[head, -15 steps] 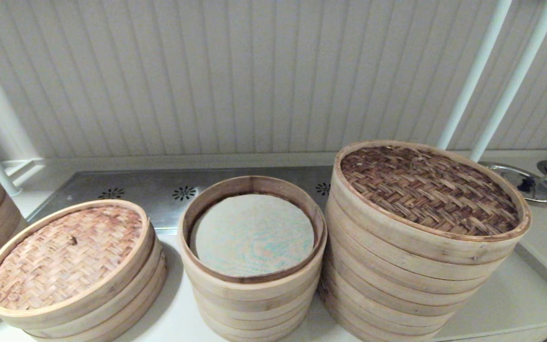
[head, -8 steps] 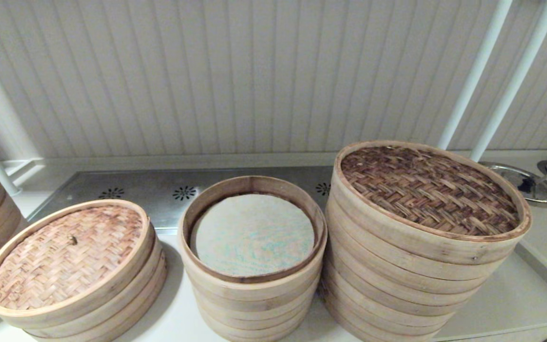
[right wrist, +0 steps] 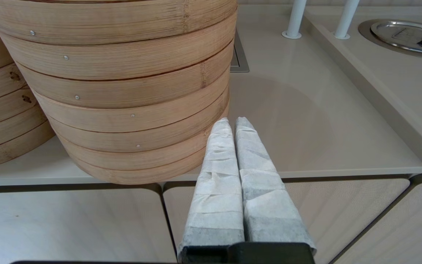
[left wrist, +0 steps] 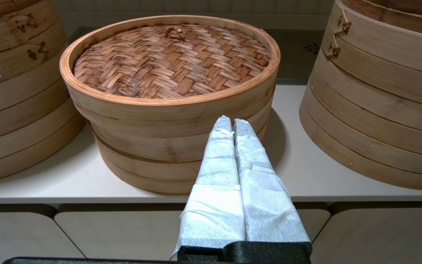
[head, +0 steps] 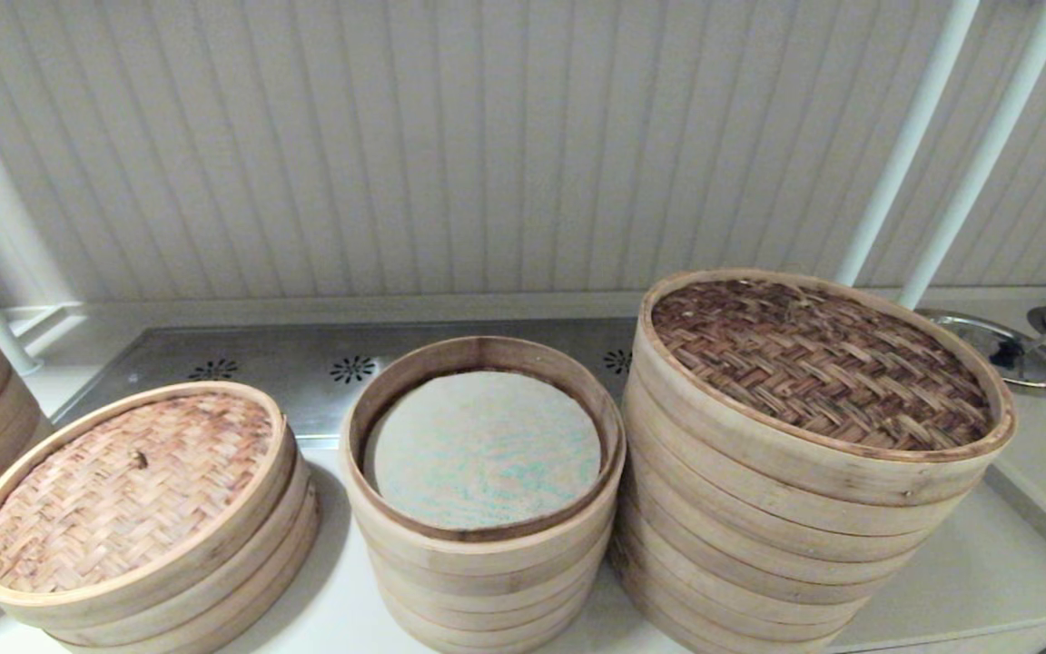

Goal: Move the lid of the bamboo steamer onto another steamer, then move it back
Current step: Pick up the steamer

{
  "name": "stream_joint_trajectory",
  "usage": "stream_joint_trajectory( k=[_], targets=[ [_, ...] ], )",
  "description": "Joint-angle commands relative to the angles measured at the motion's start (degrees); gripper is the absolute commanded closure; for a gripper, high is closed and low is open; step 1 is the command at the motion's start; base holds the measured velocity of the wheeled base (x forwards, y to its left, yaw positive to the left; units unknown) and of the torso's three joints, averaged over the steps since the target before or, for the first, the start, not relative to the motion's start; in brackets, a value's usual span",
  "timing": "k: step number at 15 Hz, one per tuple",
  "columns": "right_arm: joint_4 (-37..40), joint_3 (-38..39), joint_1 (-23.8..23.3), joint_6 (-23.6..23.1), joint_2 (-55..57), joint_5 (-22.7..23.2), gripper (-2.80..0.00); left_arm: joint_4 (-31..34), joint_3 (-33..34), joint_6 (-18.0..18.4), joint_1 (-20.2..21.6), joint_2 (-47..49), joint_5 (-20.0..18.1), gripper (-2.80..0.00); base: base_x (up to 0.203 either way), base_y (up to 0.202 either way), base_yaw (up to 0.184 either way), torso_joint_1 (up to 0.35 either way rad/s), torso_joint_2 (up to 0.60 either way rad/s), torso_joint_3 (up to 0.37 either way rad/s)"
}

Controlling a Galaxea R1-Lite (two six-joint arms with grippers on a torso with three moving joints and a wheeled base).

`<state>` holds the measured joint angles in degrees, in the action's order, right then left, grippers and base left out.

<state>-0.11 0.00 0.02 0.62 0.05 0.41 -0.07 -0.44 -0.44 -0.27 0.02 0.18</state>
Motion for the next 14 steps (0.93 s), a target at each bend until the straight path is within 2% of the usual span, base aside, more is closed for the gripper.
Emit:
stream_joint_trajectory(
  k=[1, 14],
  targets=[
    [0.02, 0.09, 0.06, 0.00, 0.04, 0.02, 0.00, -0.01, 0.00, 0.00, 0.00, -0.02, 0.00, 0.00, 0.000, 0.000, 0.000, 0.000, 0.00, 0.000],
    [0.11, 0.09, 0.06, -0.18, 0.04, -0.01, 0.00, -0.01, 0.00, 0.00, 0.00, 0.00, 0.00, 0.00, 0.000, 0.000, 0.000, 0.000, 0.00, 0.000]
  ],
)
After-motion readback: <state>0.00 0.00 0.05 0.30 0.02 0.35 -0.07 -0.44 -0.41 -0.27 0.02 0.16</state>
